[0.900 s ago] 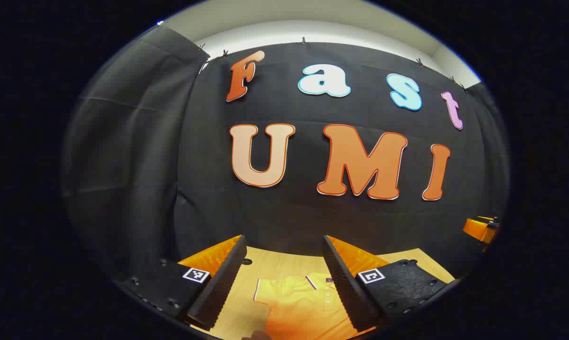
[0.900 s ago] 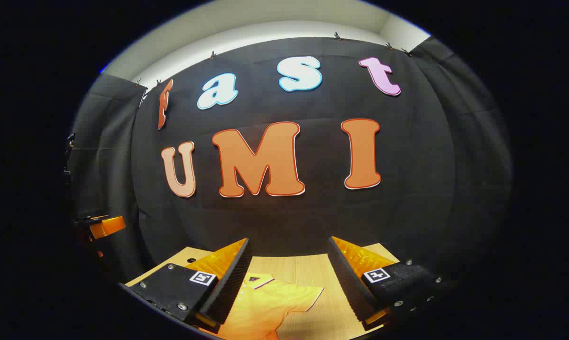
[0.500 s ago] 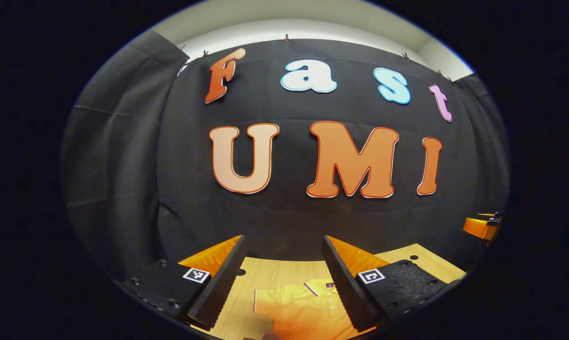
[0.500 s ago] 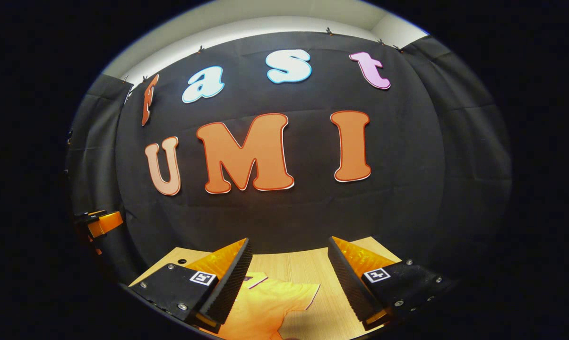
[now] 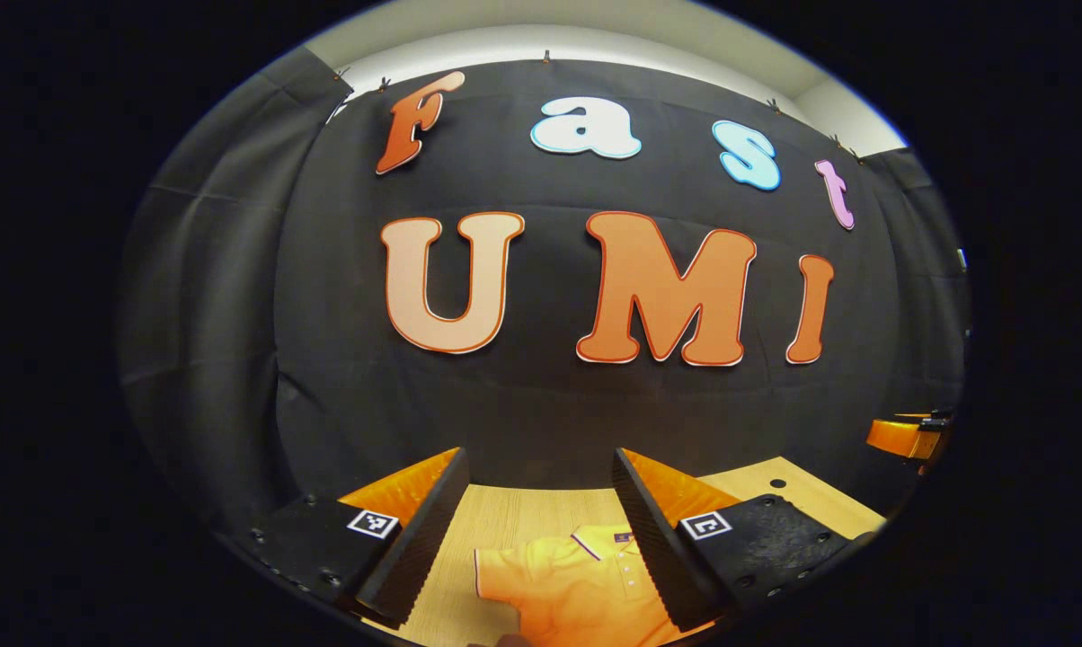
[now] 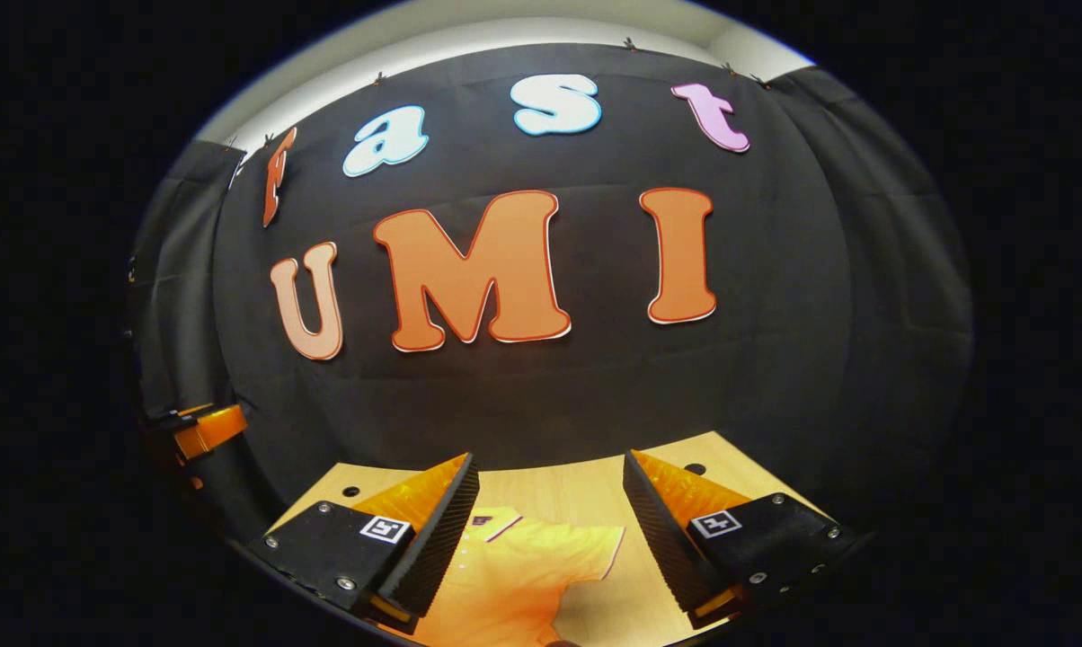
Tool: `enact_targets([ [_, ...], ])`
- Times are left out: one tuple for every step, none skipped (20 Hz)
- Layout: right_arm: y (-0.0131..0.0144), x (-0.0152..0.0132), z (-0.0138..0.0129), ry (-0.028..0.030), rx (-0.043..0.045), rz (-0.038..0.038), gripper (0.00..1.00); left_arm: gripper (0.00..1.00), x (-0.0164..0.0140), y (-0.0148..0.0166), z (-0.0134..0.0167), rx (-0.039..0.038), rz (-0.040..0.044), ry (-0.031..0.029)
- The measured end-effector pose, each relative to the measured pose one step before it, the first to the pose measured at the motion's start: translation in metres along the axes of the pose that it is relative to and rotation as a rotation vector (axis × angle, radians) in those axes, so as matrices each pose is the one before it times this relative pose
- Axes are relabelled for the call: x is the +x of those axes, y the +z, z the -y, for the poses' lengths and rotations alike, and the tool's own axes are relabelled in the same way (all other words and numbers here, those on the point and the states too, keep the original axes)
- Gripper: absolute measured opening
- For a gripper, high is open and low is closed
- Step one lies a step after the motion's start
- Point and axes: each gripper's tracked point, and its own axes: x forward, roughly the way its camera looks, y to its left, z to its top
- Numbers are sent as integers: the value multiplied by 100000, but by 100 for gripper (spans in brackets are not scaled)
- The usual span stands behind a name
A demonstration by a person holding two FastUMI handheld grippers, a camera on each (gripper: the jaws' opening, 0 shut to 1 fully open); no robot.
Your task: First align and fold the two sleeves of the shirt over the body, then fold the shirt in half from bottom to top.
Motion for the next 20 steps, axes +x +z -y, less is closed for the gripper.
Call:
enact_targets([
  [-136,212,339,-786,152,-791,97,98,85,-335,-194,-357,-939,74],
  [-66,219,315,-1143,-81,-779,97,98,8,-267,-34,-707,-954,-272],
  [-2,218,264,-808,163,-914,97,98,32,-217,112,-675,-692,-632],
  [-63,317,134,-18,243,-1353,97,98,41,-97,-65,-354,-539,-211],
  [-161,346,278,-590,144,-1615,98,98,105,-122,-210,-97,-217,437],
  [-13,312,259,-695,616,-1652,98,98,61,76,-386,53,170,781],
  [-181,312,199,-434,500,-2711,97,98,108,-102,-291,192,345,526],
  [-226,418,-29,541,-149,-2959,98,98,178,-13,-319,508,-33,416],
  [-103,416,105,195,-401,-2755,98,98,55,20,-505,511,16,675],
  [80,359,138,-345,-55,-2354,98,98,75,-2,-519,292,29,695],
  [8,377,8,50,-11,-2485,98,98,185,-128,-465,273,-143,698],
  [26,476,-112,453,-133,-1841,98,98,250,-125,-534,461,-308,1080],
  [-204,679,-186,641,-419,-2369,98,98,255,-65,-425,240,-143,799],
  [-324,662,-59,-11,-465,-2959,98,98,238,149,-343,-146,460,536],
  [-405,820,-87,400,-153,-3159,98,98,105,115,-126,262,326,139],
  [-302,882,-228,1512,1373,-2897,98,98,253,16,-282,601,367,403],
  [-501,852,-163,1695,1404,-4369,98,98,177,12,-355,528,302,430],
  [-555,935,93,556,1133,-4036,98,98,366,-22,-488,147,-176,884],
  [-578,1100,543,-674,183,-3703,98,98,364,-287,-448,-337,-343,831],
  [-630,1124,701,-1086,-306,-4210,98,98,330,-239,-281,-681,-632,451],
])
